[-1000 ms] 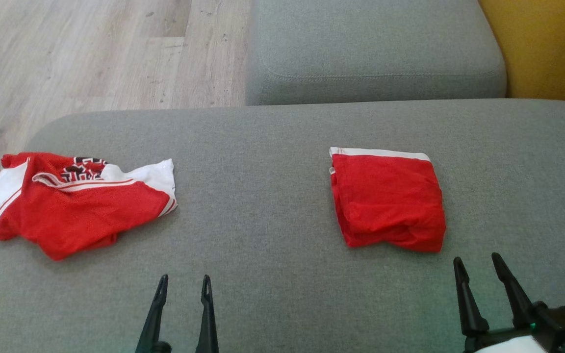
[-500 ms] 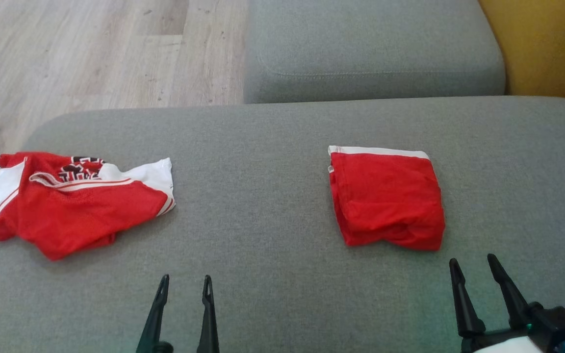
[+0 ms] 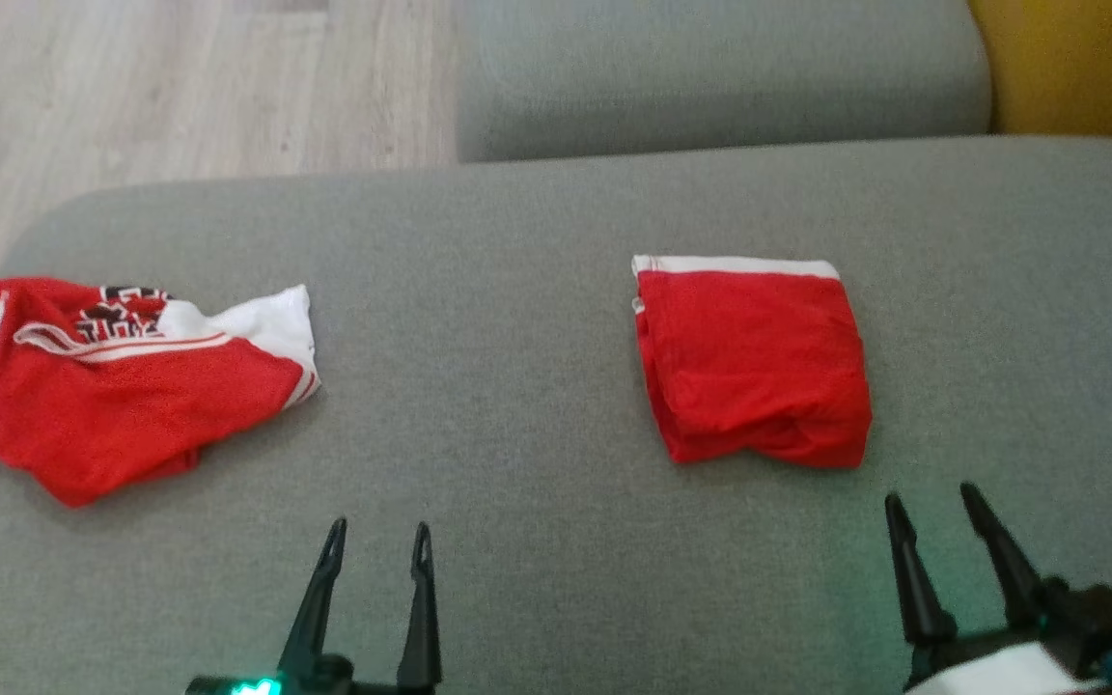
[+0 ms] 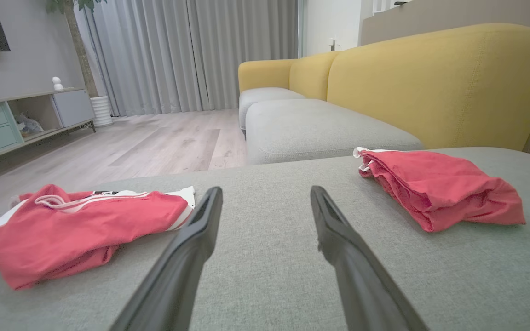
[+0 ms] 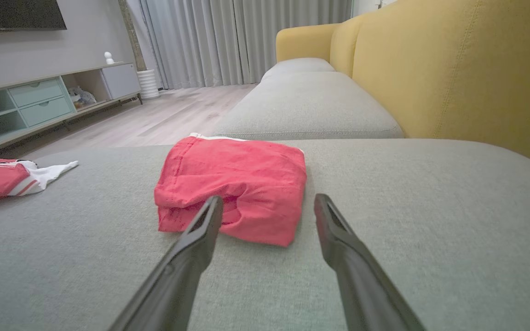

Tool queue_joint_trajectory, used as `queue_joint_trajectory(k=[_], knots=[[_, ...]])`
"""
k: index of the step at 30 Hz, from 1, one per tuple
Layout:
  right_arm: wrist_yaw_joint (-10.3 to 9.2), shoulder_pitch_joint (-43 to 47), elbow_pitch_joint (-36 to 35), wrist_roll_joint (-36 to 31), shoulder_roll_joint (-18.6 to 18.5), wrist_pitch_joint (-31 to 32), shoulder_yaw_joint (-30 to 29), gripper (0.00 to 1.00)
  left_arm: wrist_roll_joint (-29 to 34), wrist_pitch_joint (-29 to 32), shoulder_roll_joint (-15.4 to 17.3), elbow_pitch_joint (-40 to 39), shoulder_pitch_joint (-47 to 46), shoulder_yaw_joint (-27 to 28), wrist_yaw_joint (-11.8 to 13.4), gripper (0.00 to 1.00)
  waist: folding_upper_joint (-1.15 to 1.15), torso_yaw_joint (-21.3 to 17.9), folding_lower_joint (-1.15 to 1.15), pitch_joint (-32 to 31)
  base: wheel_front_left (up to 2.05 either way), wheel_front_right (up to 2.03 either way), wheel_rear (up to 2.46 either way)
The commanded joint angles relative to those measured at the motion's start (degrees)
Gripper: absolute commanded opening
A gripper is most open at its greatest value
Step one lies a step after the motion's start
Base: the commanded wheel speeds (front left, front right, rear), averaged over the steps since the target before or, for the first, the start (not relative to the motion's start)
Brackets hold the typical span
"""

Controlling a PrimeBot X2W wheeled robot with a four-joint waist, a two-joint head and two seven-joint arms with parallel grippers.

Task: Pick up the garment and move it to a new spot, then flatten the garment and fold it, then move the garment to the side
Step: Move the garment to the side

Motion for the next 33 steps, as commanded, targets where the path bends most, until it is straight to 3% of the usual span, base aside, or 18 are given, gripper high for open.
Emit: queue_joint_trajectory(k=[1, 9, 14, 21, 23, 24, 26, 29, 33], knots=[[-0.04, -4.05, -1.64, -0.41, -1.89, -0.61, 1.32, 1.0, 0.95, -0.29, -0.28, -2.05, -3.52, 0.99, 0.15, 1.0, 0.0, -0.45, 0.0, 1.86, 0.0, 0.0, 0.0], [-0.04, -12.39, 1.57, -0.73, -4.48, -0.61, 0.81, 1.0, 0.75, -0.29, -0.28, -1.82, -8.9, -1.52, 0.76, 1.0, 0.0, -0.74, 0.0, 7.64, 0.0, 0.0, 0.0], [-0.04, -20.27, 8.73, 1.17, -7.05, -0.44, 1.38, 1.0, 0.98, -0.29, -0.28, -1.99, -13.0, -3.29, 1.76, 1.0, 0.0, -0.13, 0.0, 11.78, 0.0, 0.0, 0.0], [-0.04, -30.79, 16.86, 11.19, -10.9, 7.83, 4.78, 1.0, 0.29, -0.29, -0.28, -1.4, -17.01, -6.26, 2.79, 1.0, 0.0, 1.63, 0.0, 15.98, 0.0, 0.0, 0.0], [-0.04, -32.44, 18.17, 16.8, -12.88, 12.25, 8.78, 1.0, -0.27, -0.29, -0.28, -0.9, -17.91, -6.97, 3.25, 1.0, 0.0, 2.29, 0.0, 16.96, 0.0, 0.0, 0.0], [-0.04, -32.47, 18.39, 18.93, -13.4, 14.15, 10.35, 0.7, -0.48, -0.29, -0.28, -0.74, -18.18, -7.19, 3.36, 1.0, 0.0, 2.49, 0.0, 17.17, 0.0, 0.0, 0.0], [-0.04, -32.25, 17.6, 23.49, -14.44, 17.11, 13.32, 0.0, -0.89, -0.29, -0.28, -0.58, -18.59, -7.47, 3.71, 1.0, 0.0, 2.68, 0.0, 17.46, 0.0, 0.0, 0.0], [-0.04, -32.08, 15.52, 28.23, -16.85, 18.48, 15.67, 0.0, -1.44, -0.29, -0.28, -0.61, -18.83, -7.57, 4.42, 1.0, 0.0, 2.33, 0.0, 17.89, 0.0, 0.0, 0.0], [-0.04, -32.52, 14.57, 29.03, -19.9, 16.95, 15.89, 0.0, -1.59, -0.29, -0.28, -0.7, -19.17, -7.74, 4.61, 1.0, 0.0, 1.42, 0.0, 18.67, 0.0, 0.0, 0.0]])
